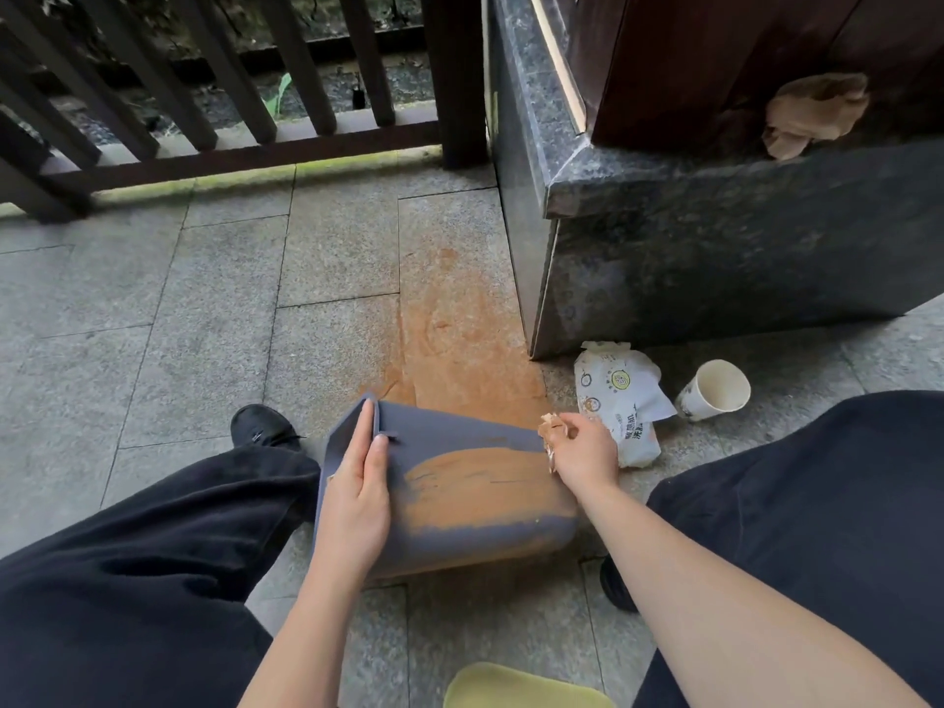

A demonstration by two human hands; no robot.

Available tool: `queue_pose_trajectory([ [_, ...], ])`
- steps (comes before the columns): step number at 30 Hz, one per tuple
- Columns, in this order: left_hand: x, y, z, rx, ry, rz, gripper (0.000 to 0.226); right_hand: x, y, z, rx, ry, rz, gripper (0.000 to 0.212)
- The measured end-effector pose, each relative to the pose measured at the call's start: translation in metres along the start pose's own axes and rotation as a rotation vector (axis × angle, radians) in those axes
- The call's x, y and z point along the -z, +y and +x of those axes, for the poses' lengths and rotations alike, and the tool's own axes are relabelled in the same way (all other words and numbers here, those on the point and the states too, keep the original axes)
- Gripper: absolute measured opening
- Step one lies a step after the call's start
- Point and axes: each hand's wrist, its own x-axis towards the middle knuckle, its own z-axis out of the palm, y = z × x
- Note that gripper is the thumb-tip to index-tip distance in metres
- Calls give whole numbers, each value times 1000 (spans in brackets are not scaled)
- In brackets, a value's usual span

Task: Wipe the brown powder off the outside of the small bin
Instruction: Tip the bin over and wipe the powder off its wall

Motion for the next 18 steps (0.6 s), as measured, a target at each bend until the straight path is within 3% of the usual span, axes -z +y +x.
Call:
queue_pose_trajectory([
  [5,5,0,5,2,3,30,38,-1,-5,1,101,-18,-289,32],
  [9,9,1,9,28,7,26,35,0,4,1,77,10,-392,39],
  [14,8,2,10,38,-59,-38,36,1,3,3,45,-18,-269,28],
  [18,0,4,8,65,-153,-61,41,-9,-10,-17,145,-2,-154,27],
])
